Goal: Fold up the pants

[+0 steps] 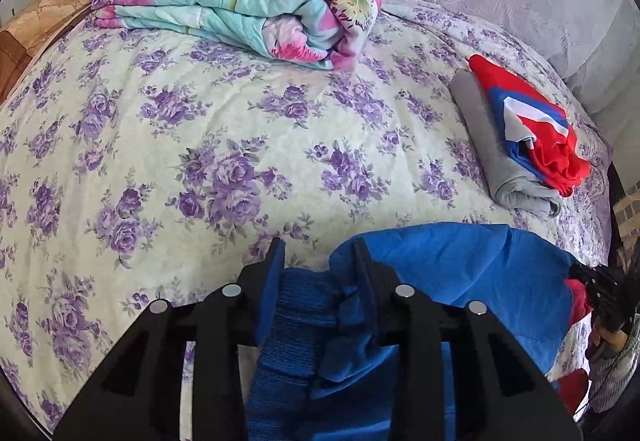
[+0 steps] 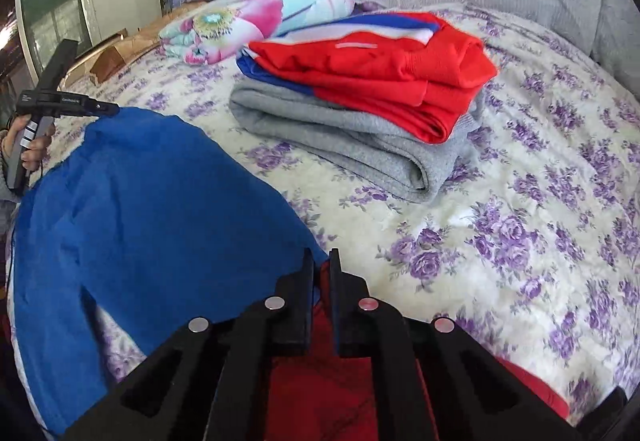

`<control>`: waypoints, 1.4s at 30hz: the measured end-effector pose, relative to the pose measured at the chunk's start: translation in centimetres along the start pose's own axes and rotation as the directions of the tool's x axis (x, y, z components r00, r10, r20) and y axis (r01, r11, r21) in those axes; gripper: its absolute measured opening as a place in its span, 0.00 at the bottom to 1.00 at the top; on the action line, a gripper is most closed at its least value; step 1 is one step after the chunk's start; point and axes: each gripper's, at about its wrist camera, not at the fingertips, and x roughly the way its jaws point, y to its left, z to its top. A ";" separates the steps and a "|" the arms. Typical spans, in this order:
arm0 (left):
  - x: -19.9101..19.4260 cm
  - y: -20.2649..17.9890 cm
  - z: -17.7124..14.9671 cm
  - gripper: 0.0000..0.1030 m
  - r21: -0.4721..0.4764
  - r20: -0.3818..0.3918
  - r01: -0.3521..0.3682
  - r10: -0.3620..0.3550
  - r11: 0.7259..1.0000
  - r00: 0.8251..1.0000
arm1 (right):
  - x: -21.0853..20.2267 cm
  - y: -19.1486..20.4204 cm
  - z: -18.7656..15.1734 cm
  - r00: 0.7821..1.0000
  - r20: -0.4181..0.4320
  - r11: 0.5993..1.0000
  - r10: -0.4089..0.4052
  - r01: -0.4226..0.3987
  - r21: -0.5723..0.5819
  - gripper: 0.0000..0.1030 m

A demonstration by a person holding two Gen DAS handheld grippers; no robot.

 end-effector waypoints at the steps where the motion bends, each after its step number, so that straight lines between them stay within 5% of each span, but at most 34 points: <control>1: -0.4 0.0 0.0 0.32 0.003 0.011 0.007 -0.007 1.000 1.000 | -1.6 0.7 -0.4 0.999 0.029 1.000 -0.014 0.014 0.004 0.06; 9: -4.9 0.9 -1.7 0.31 -0.012 0.090 0.109 -0.107 0.994 0.990 | -9.5 6.6 -3.7 0.988 0.137 0.996 -0.076 0.081 -0.034 0.06; 16: -9.8 3.0 -6.5 0.31 -0.050 0.134 0.219 -0.211 0.974 0.968 | -14.4 11.8 -9.2 0.981 0.174 0.996 -0.085 0.086 -0.001 0.06; 26: -12.9 6.0 -16.3 0.29 -0.093 0.117 0.222 -0.211 0.971 0.971 | -15.3 15.7 -18.6 0.997 0.060 0.993 -0.052 0.046 0.107 0.06; 31: -13.5 5.9 -17.6 0.50 -0.115 0.116 0.273 -0.260 0.955 0.959 | -14.9 15.7 -19.3 0.997 0.064 0.990 -0.046 0.037 0.138 0.06; 33: -14.3 4.6 -17.2 0.76 -0.085 0.134 0.302 -0.289 0.950 0.948 | -15.1 15.8 -19.1 0.997 0.069 0.990 -0.048 0.038 0.137 0.06; 35: -14.3 3.5 -16.5 0.82 -0.088 0.147 0.274 -0.259 0.958 0.955 | -15.2 15.6 -19.1 0.996 0.071 0.990 -0.049 0.039 0.136 0.06; 38: -12.3 3.1 -15.0 0.81 -0.148 0.081 0.257 -0.247 0.955 0.966 | -15.4 15.5 -19.3 0.996 0.078 0.989 -0.046 0.034 0.147 0.06; 40: -10.8 3.1 -14.4 0.69 -0.184 0.035 0.235 -0.233 0.954 0.972 | -15.4 15.5 -19.5 0.996 0.083 0.987 -0.045 0.031 0.158 0.06; 42: -9.6 3.0 -13.8 0.46 -0.198 0.002 0.244 -0.248 0.950 0.969 | -15.3 15.3 -19.6 0.996 0.085 0.985 -0.039 0.024 0.172 0.06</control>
